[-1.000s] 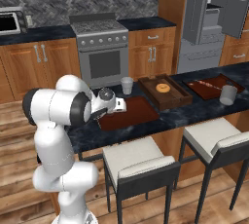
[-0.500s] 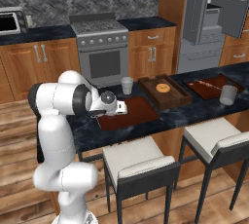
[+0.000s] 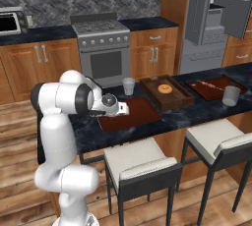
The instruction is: Take the cupcakes from the fridge and place them on the empty tray on the dining counter.
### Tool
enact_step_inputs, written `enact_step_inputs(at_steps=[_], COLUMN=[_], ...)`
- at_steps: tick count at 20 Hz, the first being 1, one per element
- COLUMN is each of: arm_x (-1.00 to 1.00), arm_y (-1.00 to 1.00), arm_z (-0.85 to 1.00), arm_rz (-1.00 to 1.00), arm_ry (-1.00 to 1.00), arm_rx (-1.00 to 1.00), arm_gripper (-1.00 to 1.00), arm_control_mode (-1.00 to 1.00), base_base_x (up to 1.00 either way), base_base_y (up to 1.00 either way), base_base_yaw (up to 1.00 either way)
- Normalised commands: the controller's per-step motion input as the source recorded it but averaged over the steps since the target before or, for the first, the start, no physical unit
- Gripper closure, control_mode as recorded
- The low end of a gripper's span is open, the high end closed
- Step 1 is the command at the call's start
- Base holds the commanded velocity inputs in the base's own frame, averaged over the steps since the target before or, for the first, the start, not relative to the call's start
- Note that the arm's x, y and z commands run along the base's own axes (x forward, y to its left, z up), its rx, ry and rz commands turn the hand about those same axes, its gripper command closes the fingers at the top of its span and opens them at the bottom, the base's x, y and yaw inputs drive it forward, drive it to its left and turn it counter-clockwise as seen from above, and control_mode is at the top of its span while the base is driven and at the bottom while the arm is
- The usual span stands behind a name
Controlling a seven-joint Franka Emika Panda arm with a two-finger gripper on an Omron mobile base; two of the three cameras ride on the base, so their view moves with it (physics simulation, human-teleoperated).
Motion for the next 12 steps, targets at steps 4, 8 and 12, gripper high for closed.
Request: enact_step_inputs(at_steps=[4,8,12], arm_x=[0.14,0.17,0.23], arm_y=[0.0,0.0,-0.01], arm_z=[0.0,0.04,0.16], arm_rz=[-0.04,-0.03,-0.02], arm_ry=[0.16,0.23,0.22], arm_rx=[0.0,0.0,0.0], arm_gripper=[-1.0,-1.0,-1.0], arm_control_mode=[-1.0,-1.0,-1.0], base_base_x=[0.0,0.0,0.0], base_base_y=[0.0,0.0,0.0], base_base_yaw=[0.0,0.0,0.0])
